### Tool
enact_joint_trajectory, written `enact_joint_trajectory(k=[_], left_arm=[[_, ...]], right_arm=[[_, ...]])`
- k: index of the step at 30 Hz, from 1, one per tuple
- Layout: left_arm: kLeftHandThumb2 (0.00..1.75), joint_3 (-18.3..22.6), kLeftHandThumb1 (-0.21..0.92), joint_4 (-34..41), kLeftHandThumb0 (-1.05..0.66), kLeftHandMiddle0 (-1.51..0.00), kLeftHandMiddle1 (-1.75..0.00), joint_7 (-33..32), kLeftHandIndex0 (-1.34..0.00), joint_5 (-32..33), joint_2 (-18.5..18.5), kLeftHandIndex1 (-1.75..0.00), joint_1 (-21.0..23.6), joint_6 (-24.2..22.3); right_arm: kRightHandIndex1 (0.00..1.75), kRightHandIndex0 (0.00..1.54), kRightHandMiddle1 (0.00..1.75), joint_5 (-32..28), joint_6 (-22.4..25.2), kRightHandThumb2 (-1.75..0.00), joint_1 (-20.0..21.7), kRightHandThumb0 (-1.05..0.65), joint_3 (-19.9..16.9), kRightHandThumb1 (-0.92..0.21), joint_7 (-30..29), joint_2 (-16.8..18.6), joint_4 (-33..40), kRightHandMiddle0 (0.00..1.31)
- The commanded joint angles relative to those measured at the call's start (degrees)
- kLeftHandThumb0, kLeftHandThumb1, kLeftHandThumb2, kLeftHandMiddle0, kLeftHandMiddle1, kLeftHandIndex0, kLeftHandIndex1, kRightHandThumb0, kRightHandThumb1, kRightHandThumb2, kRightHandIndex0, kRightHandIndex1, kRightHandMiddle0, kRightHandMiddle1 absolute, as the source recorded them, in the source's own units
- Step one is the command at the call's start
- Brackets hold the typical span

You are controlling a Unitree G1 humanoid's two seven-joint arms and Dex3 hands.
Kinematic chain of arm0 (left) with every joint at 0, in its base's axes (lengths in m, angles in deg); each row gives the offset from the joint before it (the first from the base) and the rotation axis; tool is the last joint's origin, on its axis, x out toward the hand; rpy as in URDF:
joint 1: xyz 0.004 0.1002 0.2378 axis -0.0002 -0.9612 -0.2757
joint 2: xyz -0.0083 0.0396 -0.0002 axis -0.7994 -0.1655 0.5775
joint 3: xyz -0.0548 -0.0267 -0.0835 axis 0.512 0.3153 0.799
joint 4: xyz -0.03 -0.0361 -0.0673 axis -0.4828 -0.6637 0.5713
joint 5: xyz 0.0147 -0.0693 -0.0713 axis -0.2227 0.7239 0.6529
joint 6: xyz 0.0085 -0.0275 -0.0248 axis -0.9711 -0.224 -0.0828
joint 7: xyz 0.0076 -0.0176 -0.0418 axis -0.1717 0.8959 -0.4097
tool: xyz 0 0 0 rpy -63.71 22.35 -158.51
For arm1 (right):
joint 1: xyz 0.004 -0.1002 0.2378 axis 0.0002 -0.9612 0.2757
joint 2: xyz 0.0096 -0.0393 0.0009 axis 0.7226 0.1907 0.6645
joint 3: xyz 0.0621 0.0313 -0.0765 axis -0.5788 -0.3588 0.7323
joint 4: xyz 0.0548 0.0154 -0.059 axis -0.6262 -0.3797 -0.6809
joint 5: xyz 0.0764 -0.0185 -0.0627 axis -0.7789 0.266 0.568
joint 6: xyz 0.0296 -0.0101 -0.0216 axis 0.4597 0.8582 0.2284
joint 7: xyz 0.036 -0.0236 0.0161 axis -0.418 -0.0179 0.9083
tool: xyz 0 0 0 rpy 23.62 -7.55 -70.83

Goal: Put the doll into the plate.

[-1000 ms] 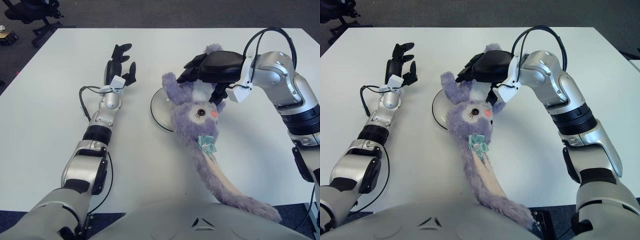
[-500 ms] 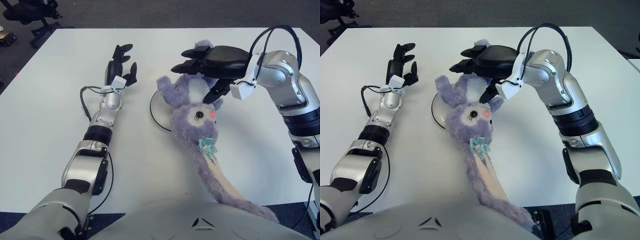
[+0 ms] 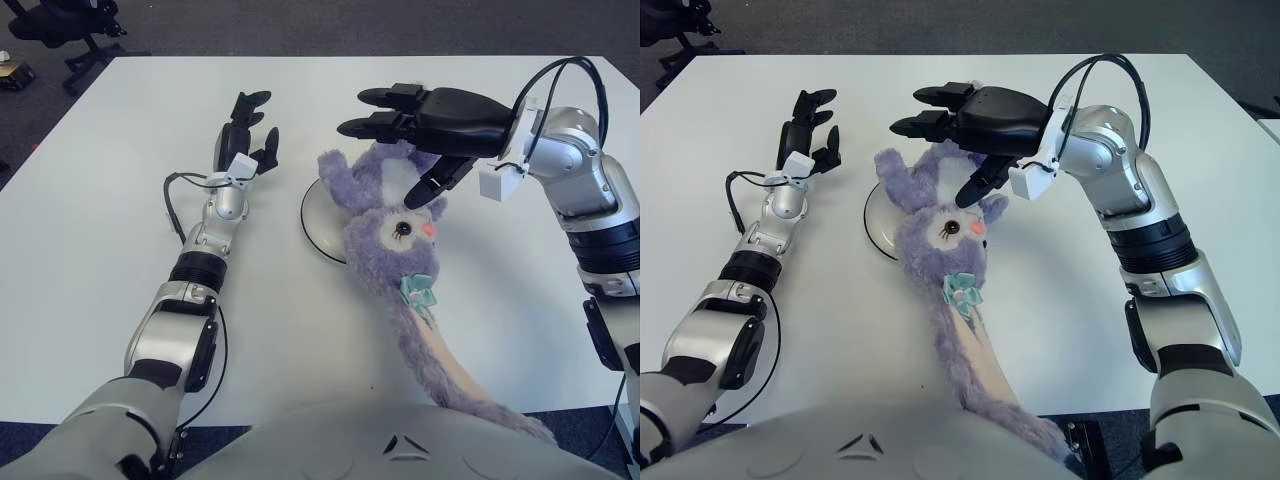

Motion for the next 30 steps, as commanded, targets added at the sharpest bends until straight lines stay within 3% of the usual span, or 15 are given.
enact_joint_trajectory(k=[1,7,27,30], left_arm=[[0.83,-0.2,0.92,0.5,-0.63,-0.42,-0.48,0.6,-0.21,0.2,0.4,-0.75,-0.8,-0.1],[0.82,-0.2,0.92,0.6,-0.62,-0.44,-0.39,0.9,-0.21,0.4,0.7,-0.74,-0.9,0.0],[0.81,-0.2,0.92,2.2,-0.6,-0.45,-0.32,1.5,-0.22,0.1,1.0,-0.66,-1.7,-0.8],[0.81,-0.3,0.92,2.1,-0.59,-0.46,-0.32,2.2,-0.23,0.4,0.9,-0.66,-1.8,-0.4]], right_arm=[[0.0,0.0,0.0,3.8,0.3,-0.12,1.2,-0.39,-0.6,-0.92,-3.9,1.4,-0.2,0.11],[0.0,0.0,0.0,7.6,-0.1,-0.14,1.5,-0.54,-0.3,-0.92,-8.4,3.1,-0.9,0.11],[0.0,0.0,0.01,9.6,-2.8,-0.18,4.0,-0.6,0.2,-0.92,-14.0,4.4,-5.8,0.13],[0.0,0.01,0.01,10.6,-1.2,-0.25,5.4,-0.57,-2.5,-0.92,-17.9,4.4,-7.8,0.14]])
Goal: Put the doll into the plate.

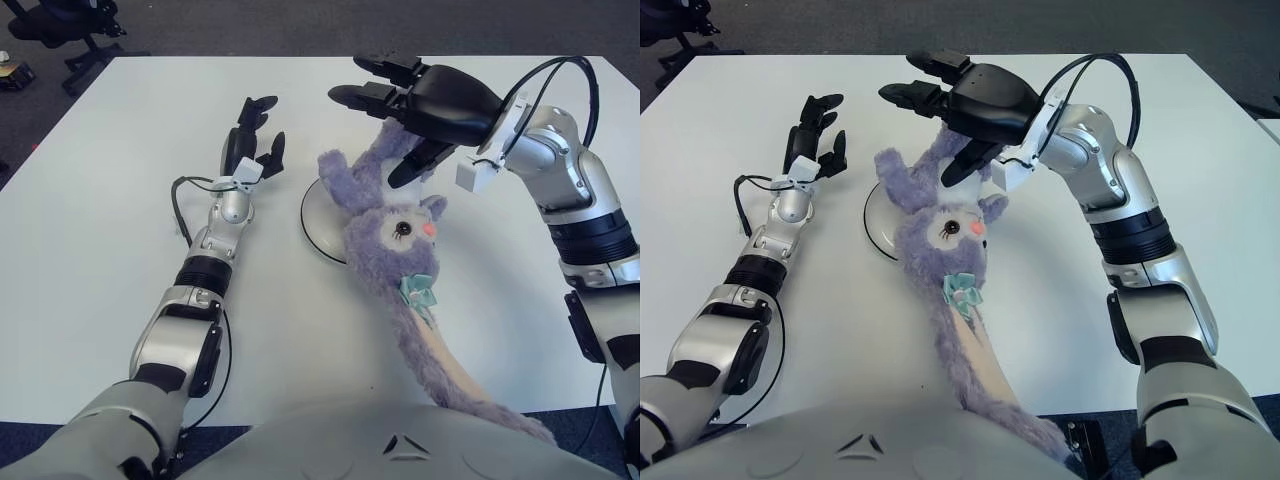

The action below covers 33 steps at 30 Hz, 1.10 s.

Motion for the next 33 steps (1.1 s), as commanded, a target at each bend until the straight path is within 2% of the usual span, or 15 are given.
enact_joint_trajectory(k=[1,5,10,14,25,29,33], left_arm=[[0.81,-0.3,0.92,0.4,-0.59,-0.46,-0.31,0.8,-0.23,0.1,-0.2,-0.66,-0.5,0.0],[0.8,-0.1,0.92,0.4,-0.58,-0.47,-0.31,1.0,-0.23,0.1,-0.2,-0.66,-0.6,0.1],[0.8,-0.1,0.92,0.4,-0.58,-0.47,-0.31,1.1,-0.23,0.1,-0.2,-0.66,-0.6,0.1],[0.8,0.0,0.92,0.3,-0.58,-0.47,-0.31,1.3,-0.24,0.3,-0.2,-0.66,-0.6,0.2],[0.8,0.0,0.92,0.6,-0.57,-0.48,-0.3,1.6,-0.24,0.5,-0.2,-0.66,-0.8,0.1],[0.8,0.0,0.92,0.6,-0.57,-0.48,-0.3,1.6,-0.24,0.4,-0.3,-0.67,-0.6,-0.1],[0.8,0.0,0.92,0.6,-0.57,-0.48,-0.3,1.6,-0.24,0.4,-0.2,-0.67,-0.6,-0.2]], right_arm=[[0.01,0.03,0.02,1.3,1.5,-0.28,2.8,-0.55,-2.8,-0.92,-3.7,-0.3,-2.1,0.15],[0.02,0.06,0.02,1.5,3.8,-0.31,3.2,-0.52,-3.5,-0.92,-4.2,-0.7,-2.2,0.17],[0.02,0.07,0.03,1.6,4.5,-0.32,3.2,-0.51,-3.4,-0.92,-4.4,-0.8,-2.0,0.17],[0.02,0.09,0.03,3.4,6.7,-0.33,3.3,-0.51,-5.6,-0.92,-6.8,-2.7,-3.0,0.18],[0.02,0.11,0.03,3.6,6.9,-0.31,3.2,-0.55,-5.6,-0.92,-8.1,-4.2,-3.7,0.2],[0.01,0.14,0.03,-5.6,6.9,-0.21,2.6,-0.59,-5.7,-0.92,3.8,-8.8,-3.1,0.2],[0.01,0.15,0.02,-10.2,7.6,-0.15,2.9,-0.61,-5.8,-0.92,9.3,-10.2,-2.7,0.21]])
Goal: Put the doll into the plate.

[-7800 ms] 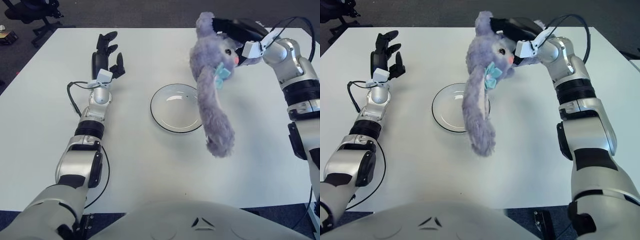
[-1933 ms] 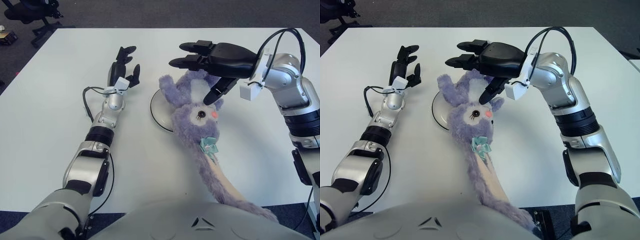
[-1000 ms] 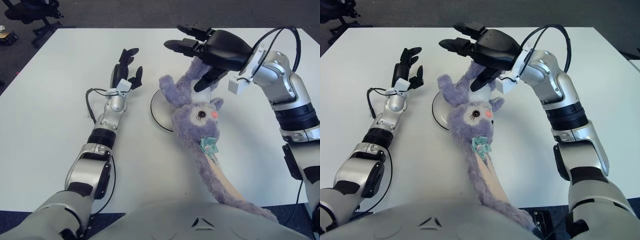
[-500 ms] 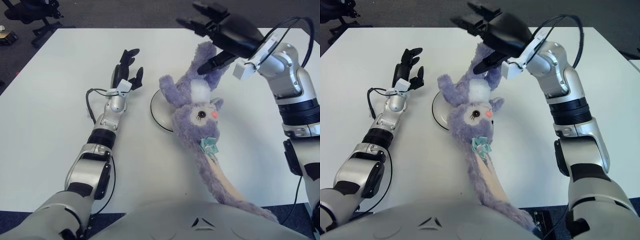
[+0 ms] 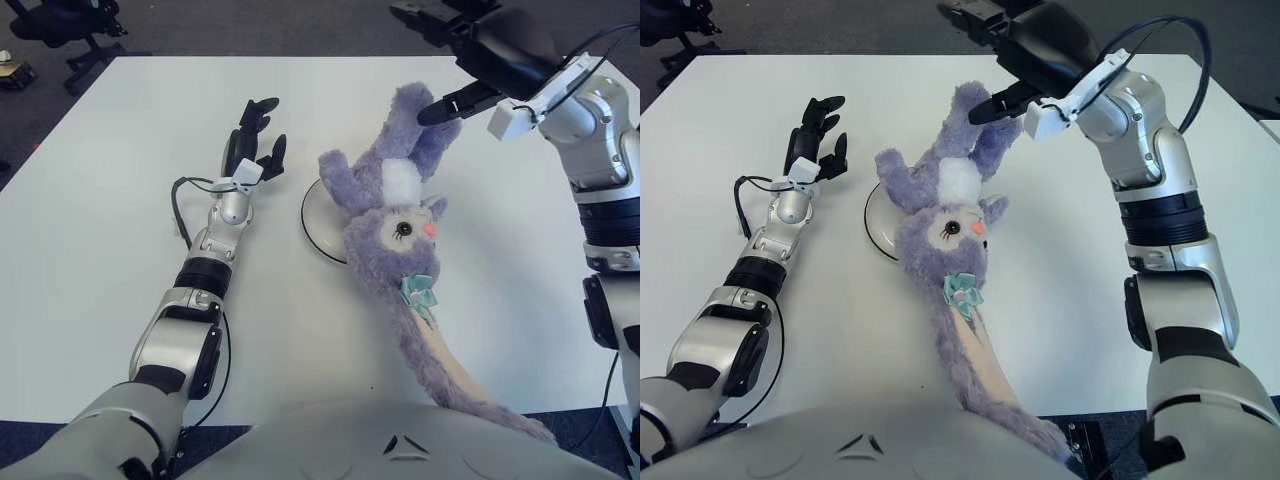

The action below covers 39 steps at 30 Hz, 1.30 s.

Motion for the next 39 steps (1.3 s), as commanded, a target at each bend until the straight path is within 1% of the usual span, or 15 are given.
enact_joint_trajectory(k=[1,7,8,9,11,14,21,23,25,36,39], left_arm=[[0.8,-0.1,0.92,0.5,-0.57,-0.48,-0.3,0.2,-0.24,-0.1,-0.3,-0.67,-0.4,-0.2],[0.8,-0.1,0.92,0.5,-0.57,-0.49,-0.3,0.2,-0.24,-0.1,-0.3,-0.67,-0.4,-0.2],[0.8,-0.1,0.92,0.4,-0.57,-0.49,-0.29,0.3,-0.24,-0.1,-0.4,-0.67,-0.4,-0.3],[0.8,-0.1,0.92,0.4,-0.56,-0.49,-0.3,0.4,-0.24,-0.1,-0.4,-0.67,-0.3,-0.4],[0.8,-0.1,0.92,0.4,-0.56,-0.49,-0.3,0.5,-0.24,-0.1,-0.4,-0.68,-0.2,-0.5],[0.8,-0.1,0.92,0.4,-0.56,-0.49,-0.3,0.6,-0.24,-0.1,-0.4,-0.68,-0.3,-0.5],[0.8,-0.1,0.92,0.5,-0.56,-0.5,-0.3,0.7,-0.24,0.0,-0.4,-0.68,-0.3,-0.6],[0.8,0.0,0.92,0.4,-0.56,-0.5,-0.3,1.1,-0.24,0.2,-0.5,-0.68,-0.2,-0.6],[0.8,0.1,0.92,0.4,-0.56,-0.5,-0.3,1.3,-0.24,0.4,-0.5,-0.69,-0.2,-0.6],[0.8,0.2,0.92,0.4,-0.55,-0.5,-0.31,1.6,-0.23,0.5,-0.5,-0.7,-0.2,-0.6],[0.8,0.2,0.92,0.2,-0.55,-0.51,-0.32,1.9,-0.23,0.8,-0.3,-0.7,-0.2,-0.4]], right_arm=[[0.01,0.15,0.02,-3.8,0.6,-0.14,0.4,-0.62,-0.4,-0.92,4.0,-1.7,1.0,0.21],[0.01,0.15,0.02,-4.6,0.9,-0.13,0.4,-0.62,-0.6,-0.92,5.2,-1.9,1.2,0.21],[0.01,0.15,0.02,-8.7,2.5,-0.13,0.6,-0.62,-0.7,-0.92,9.8,-3.1,1.8,0.21],[0.01,0.15,0.02,-12.0,3.7,-0.15,0.6,-0.67,-0.7,-0.92,13.4,-4.2,2.6,0.21],[0.01,0.16,0.03,-15.6,5.1,-0.21,0.5,-0.78,-1.0,-0.92,17.6,-5.6,3.7,0.22],[0.0,0.16,0.02,-16.6,5.1,-0.24,0.3,-0.85,-1.2,-0.92,19.3,-6.2,4.6,0.23],[0.01,0.17,0.02,-17.4,4.7,-0.26,0.1,-0.88,-1.4,-0.92,20.9,-6.8,5.2,0.23],[0.01,0.17,0.02,-19.1,4.8,-0.26,-1.4,-0.87,-1.4,-0.92,23.6,-8.3,7.0,0.23],[0.01,0.18,0.02,-20.0,5.3,-0.26,-2.3,-0.86,-1.5,-0.92,25.0,-8.9,8.2,0.23],[0.01,0.18,0.02,-20.5,7.2,-0.25,-3.7,-0.84,-2.2,-0.92,25.7,-9.0,10.6,0.23],[0.0,0.15,0.01,-17.7,3.4,-0.25,-8.3,-0.81,-3.1,-0.92,21.9,-8.2,14.4,0.21]])
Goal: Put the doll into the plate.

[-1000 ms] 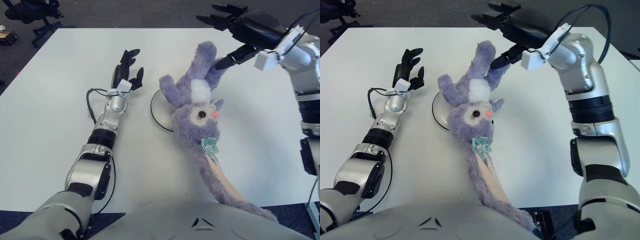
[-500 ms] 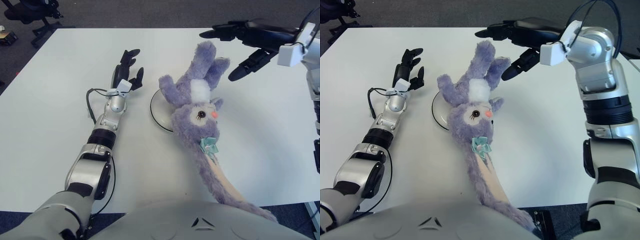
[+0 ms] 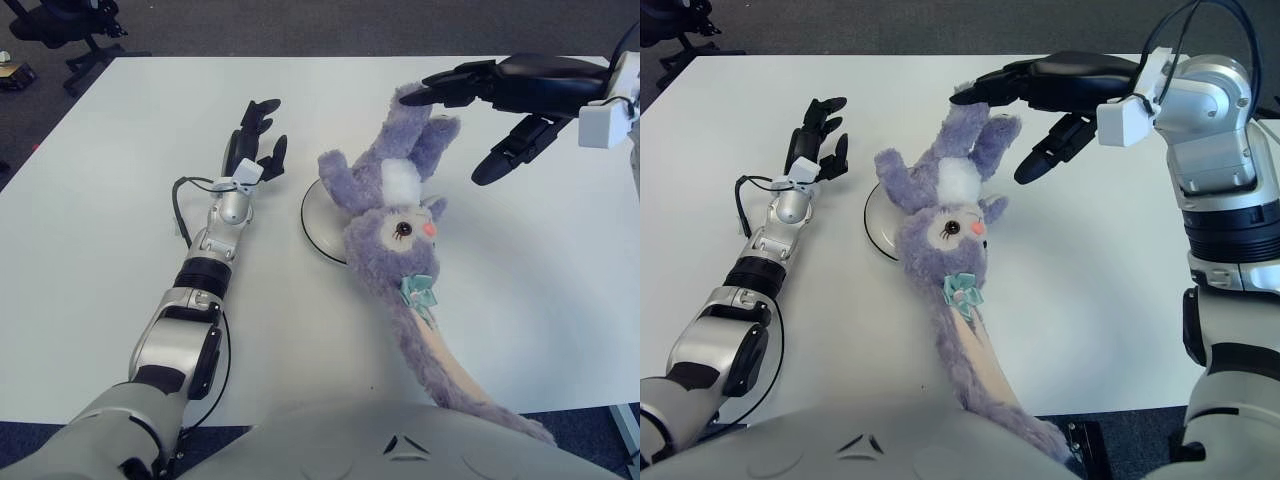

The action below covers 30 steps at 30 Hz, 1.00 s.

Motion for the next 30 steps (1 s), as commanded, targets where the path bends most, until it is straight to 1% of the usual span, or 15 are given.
enact_joint_trajectory(k=[1,5,11,13,15,19,25,30], left_arm=[[0.8,0.2,0.92,0.1,-0.55,-0.51,-0.32,0.4,-0.23,0.5,-0.2,-0.7,-0.2,0.0],[0.8,0.2,0.92,0.1,-0.55,-0.51,-0.32,0.6,-0.23,0.5,-0.2,-0.71,-0.2,0.0],[0.8,0.2,0.92,0.1,-0.55,-0.5,-0.32,0.6,-0.22,0.5,-0.2,-0.71,-0.2,0.0],[0.8,0.2,0.92,0.1,-0.55,-0.5,-0.33,0.7,-0.22,0.5,-0.1,-0.71,-0.1,0.0],[0.81,0.2,0.92,0.1,-0.55,-0.5,-0.33,0.7,-0.22,0.6,-0.1,-0.72,-0.1,-0.1],[0.81,0.2,0.92,-0.1,-0.55,-0.5,-0.34,0.7,-0.22,0.6,0.0,-0.72,-0.1,0.0],[0.81,0.2,0.92,-0.1,-0.55,-0.5,-0.34,0.7,-0.22,0.5,0.0,-0.72,-0.1,0.0],[0.81,0.2,0.92,-0.1,-0.55,-0.5,-0.35,0.6,-0.22,0.5,0.2,-0.72,-0.1,0.0]], right_arm=[[0.0,0.14,0.01,2.4,-3.9,-0.26,-4.7,-0.8,-1.2,-0.92,-3.4,0.3,3.8,0.21],[0.0,0.13,0.0,4.6,-6.5,-0.27,-7.2,-0.77,-1.5,-0.92,-6.2,0.7,4.5,0.2],[0.0,0.12,0.0,5.3,-7.3,-0.27,-7.8,-0.76,-1.7,-0.92,-7.2,0.7,4.6,0.2],[0.0,0.11,0.0,7.0,-9.1,-0.3,-9.9,-0.73,-2.2,-0.92,-9.2,1.3,5.5,0.19],[0.0,0.1,0.0,7.7,-10.1,-0.32,-10.8,-0.71,-2.4,-0.92,-10.3,1.4,5.8,0.19],[0.0,0.08,0.0,7.1,-11.4,-0.35,-11.3,-0.68,-2.1,-0.92,-11.2,1.6,5.5,0.19],[0.0,0.07,0.0,7.1,-11.8,-0.36,-11.4,-0.67,-2.1,-0.92,-11.5,1.6,5.3,0.18],[0.0,0.03,0.0,6.7,-11.0,-0.36,-11.2,-0.65,-0.5,-0.92,-10.8,2.6,6.9,0.18]])
